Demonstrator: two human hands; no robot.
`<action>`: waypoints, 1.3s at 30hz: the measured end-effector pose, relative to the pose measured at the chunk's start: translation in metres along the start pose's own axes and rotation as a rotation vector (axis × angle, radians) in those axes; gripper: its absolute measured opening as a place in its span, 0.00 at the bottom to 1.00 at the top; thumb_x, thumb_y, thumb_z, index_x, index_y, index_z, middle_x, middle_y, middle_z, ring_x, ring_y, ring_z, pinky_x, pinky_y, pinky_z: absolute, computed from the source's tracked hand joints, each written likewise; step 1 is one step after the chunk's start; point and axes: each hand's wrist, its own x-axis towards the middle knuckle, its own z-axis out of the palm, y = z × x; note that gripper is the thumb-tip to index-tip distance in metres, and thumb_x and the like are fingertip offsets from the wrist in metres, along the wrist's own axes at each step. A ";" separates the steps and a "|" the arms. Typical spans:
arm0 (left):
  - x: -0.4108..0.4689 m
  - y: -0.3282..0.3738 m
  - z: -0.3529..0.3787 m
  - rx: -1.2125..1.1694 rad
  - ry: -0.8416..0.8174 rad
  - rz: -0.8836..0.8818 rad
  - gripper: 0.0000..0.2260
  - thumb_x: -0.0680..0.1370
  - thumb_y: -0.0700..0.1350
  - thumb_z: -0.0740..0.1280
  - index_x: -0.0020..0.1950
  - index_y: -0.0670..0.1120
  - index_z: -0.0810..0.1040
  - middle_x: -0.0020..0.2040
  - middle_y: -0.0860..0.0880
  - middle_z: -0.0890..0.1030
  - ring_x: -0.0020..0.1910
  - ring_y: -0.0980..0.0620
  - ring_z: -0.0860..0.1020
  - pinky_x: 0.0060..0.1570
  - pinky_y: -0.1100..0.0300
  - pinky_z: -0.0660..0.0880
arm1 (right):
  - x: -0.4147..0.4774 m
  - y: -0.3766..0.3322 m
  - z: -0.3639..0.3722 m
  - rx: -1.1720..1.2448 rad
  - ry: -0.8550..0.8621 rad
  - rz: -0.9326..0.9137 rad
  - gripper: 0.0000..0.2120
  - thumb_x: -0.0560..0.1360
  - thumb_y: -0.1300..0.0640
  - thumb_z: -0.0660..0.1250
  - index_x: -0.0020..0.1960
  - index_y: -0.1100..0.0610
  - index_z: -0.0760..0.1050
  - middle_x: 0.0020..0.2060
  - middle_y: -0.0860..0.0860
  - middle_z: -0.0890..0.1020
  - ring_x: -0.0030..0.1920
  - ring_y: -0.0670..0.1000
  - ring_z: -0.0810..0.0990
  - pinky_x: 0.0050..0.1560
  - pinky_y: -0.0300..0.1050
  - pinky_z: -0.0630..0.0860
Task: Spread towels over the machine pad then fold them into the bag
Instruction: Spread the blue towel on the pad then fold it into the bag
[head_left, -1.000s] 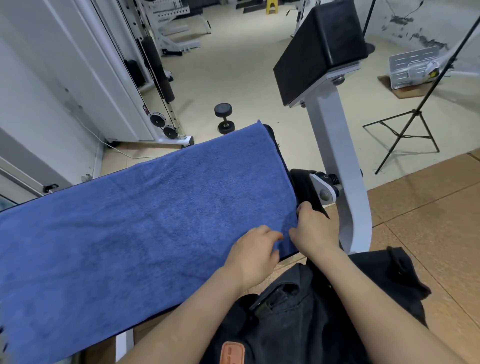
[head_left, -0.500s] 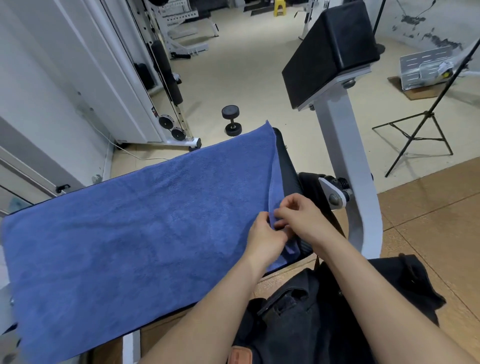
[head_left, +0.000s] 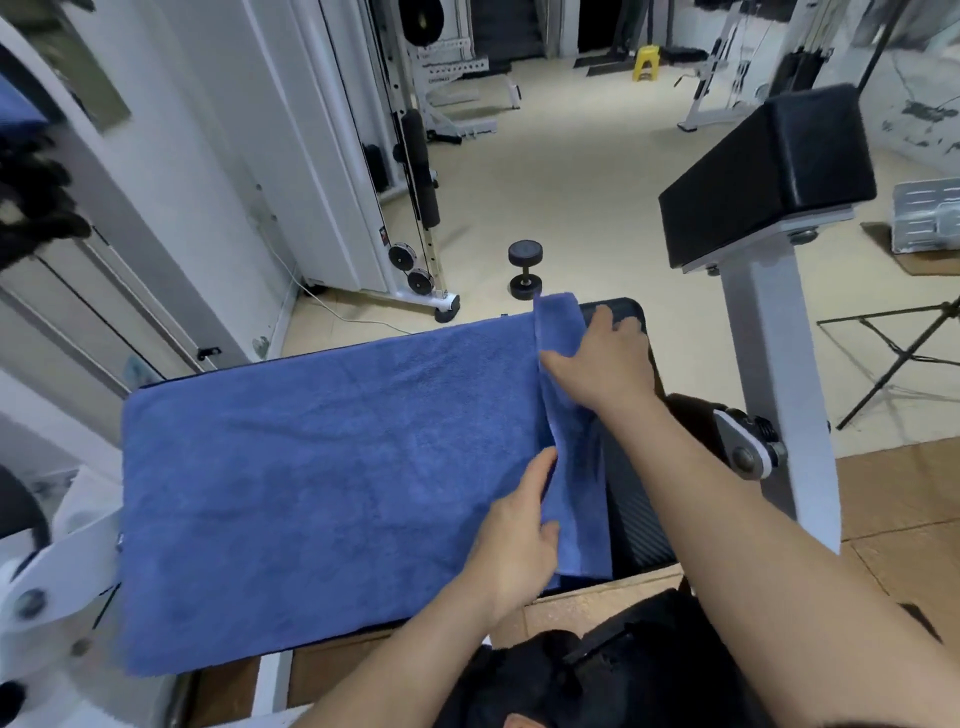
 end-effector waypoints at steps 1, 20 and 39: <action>-0.005 0.000 -0.004 0.048 0.008 0.031 0.34 0.78 0.36 0.60 0.76 0.64 0.53 0.68 0.55 0.73 0.58 0.56 0.75 0.62 0.55 0.74 | 0.003 -0.008 0.006 -0.016 0.001 -0.002 0.36 0.70 0.43 0.68 0.70 0.60 0.60 0.64 0.61 0.66 0.64 0.62 0.68 0.54 0.52 0.71; -0.082 -0.072 -0.120 0.007 0.226 0.131 0.27 0.79 0.34 0.58 0.77 0.52 0.61 0.66 0.63 0.67 0.62 0.63 0.69 0.57 0.80 0.61 | -0.047 -0.156 0.008 0.556 0.142 -0.244 0.22 0.69 0.58 0.62 0.62 0.47 0.70 0.49 0.51 0.80 0.48 0.53 0.78 0.50 0.45 0.73; -0.191 -0.208 -0.198 -0.062 0.544 -0.241 0.28 0.81 0.36 0.57 0.77 0.57 0.57 0.68 0.63 0.62 0.63 0.68 0.61 0.55 0.83 0.59 | -0.108 -0.340 0.150 -0.192 -0.211 -0.791 0.08 0.74 0.60 0.60 0.50 0.61 0.75 0.42 0.55 0.80 0.42 0.59 0.76 0.41 0.51 0.76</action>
